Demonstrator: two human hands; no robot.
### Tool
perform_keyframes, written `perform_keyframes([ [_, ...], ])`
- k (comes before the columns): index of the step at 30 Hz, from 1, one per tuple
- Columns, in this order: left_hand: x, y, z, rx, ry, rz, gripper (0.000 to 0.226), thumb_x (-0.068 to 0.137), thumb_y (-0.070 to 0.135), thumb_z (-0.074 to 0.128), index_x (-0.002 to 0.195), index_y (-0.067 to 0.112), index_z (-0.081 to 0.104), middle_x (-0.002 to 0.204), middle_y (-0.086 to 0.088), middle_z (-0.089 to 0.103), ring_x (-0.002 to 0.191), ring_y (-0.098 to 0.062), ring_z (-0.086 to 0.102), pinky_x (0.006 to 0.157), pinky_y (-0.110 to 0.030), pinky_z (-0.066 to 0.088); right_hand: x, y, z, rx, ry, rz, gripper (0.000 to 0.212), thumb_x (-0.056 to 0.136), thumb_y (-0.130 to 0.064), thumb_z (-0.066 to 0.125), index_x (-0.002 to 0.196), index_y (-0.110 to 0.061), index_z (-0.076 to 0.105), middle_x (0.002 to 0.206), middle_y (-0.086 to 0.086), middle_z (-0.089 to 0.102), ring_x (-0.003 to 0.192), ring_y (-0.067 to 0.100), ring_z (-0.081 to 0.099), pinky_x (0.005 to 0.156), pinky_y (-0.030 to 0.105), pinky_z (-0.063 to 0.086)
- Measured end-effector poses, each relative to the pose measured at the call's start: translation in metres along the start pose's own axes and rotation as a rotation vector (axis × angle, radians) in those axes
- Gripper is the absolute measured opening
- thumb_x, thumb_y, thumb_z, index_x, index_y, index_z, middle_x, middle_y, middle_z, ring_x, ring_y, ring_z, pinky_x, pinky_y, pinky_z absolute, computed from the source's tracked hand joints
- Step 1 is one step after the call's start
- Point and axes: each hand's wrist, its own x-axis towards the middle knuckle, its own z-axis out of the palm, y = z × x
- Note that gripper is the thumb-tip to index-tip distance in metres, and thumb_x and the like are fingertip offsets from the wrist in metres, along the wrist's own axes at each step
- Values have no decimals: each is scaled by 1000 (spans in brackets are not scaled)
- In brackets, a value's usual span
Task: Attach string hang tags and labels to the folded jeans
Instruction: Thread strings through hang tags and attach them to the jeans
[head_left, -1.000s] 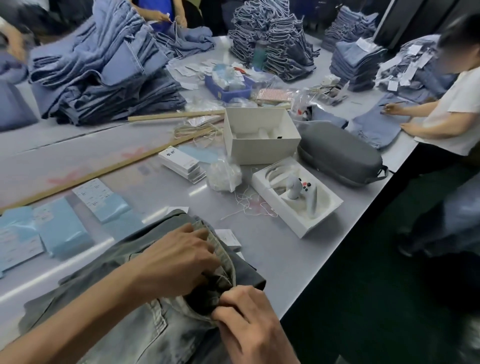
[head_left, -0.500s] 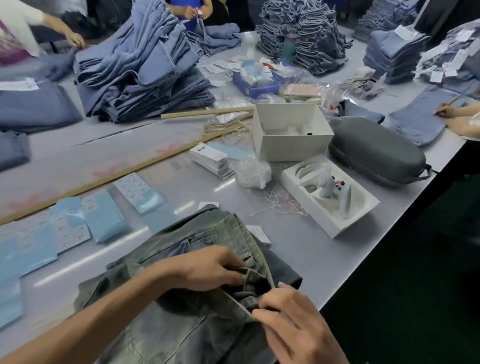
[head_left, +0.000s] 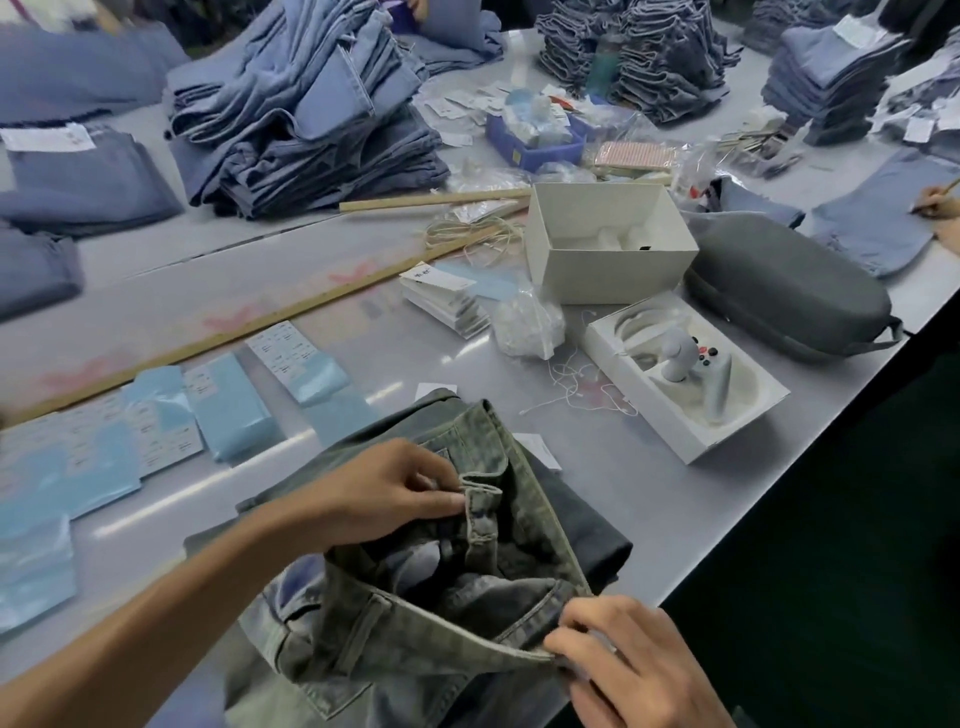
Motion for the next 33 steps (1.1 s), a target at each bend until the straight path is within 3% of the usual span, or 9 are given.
perform_keyframes([
  [4, -2, 8, 13, -47, 17, 35, 17, 94, 38, 70, 80, 30, 72, 61, 6, 57, 58, -9, 44, 60, -30, 33, 28, -28, 8, -70, -64, -4, 32, 76, -38, 70, 107, -35, 76, 87, -17, 66, 74, 8, 63, 74, 34, 41],
  [7, -1, 11, 17, -252, 75, -62, 19, 94, 30, 73, 80, 16, 75, 67, -1, 64, 63, -13, 52, 64, -29, 39, 42, -68, 31, -60, -106, -176, 5, 87, -35, 68, 85, -37, 64, 74, -14, 52, 68, 5, 54, 67, 25, 48],
  [10, -5, 5, 10, -541, 130, -191, 16, 87, 25, 76, 80, 10, 76, 75, -9, 71, 68, -18, 62, 68, -27, 49, 41, -89, 48, -90, -181, -225, 12, 93, -38, 57, 82, -38, 53, 73, -14, 48, 64, 4, 46, 58, 20, 43],
  [14, -14, 2, 7, -709, 118, -234, 15, 82, 26, 74, 87, 12, 79, 86, -13, 75, 76, -20, 67, 72, -27, 56, 42, -90, 44, -7, -128, -164, 29, 98, -30, 47, 108, -45, 69, 72, -13, 55, 55, 11, 49, 48, 24, 45],
  [18, -27, 7, 0, -719, 36, -89, 33, 85, 12, 77, 118, 17, 74, 96, -13, 75, 87, -18, 70, 76, -23, 55, 50, -80, 34, -16, -193, -73, 50, 88, -55, 56, 132, -33, 65, 81, -9, 62, 60, 11, 59, 51, 22, 50],
  [21, -43, 7, -5, -781, 1, -28, 50, 83, -2, 74, 128, 17, 65, 113, -19, 73, 104, -22, 70, 82, -27, 57, 53, -72, 20, 170, -69, 5, 48, 100, -58, 41, 126, -30, 70, 96, -11, 69, 76, 6, 67, 64, 19, 55],
  [25, -57, 9, -5, -928, -35, -38, 58, 79, -13, 59, 133, 8, 51, 127, -26, 66, 100, -23, 71, 74, -28, 60, 63, -59, 13, 466, 243, 216, 20, 97, -33, 63, 104, -20, 76, 95, -8, 65, 81, 8, 63, 71, 23, 54],
  [28, -60, 13, -5, -1044, -89, -29, 61, 79, -17, 48, 134, 7, 46, 133, -25, 63, 93, -25, 73, 68, -29, 61, 80, -60, 18, 349, 166, 210, 28, 85, -38, 70, 106, -19, 75, 97, -5, 61, 88, 16, 63, 79, 29, 55],
  [33, -65, 15, -7, -1015, -62, -3, 63, 77, -17, 47, 132, 13, 48, 137, -18, 63, 97, -48, 64, 68, -35, 60, 86, -62, 31, 493, 119, 219, 29, 70, -7, 87, 88, -19, 68, 99, -7, 57, 91, 14, 62, 79, 27, 53],
])
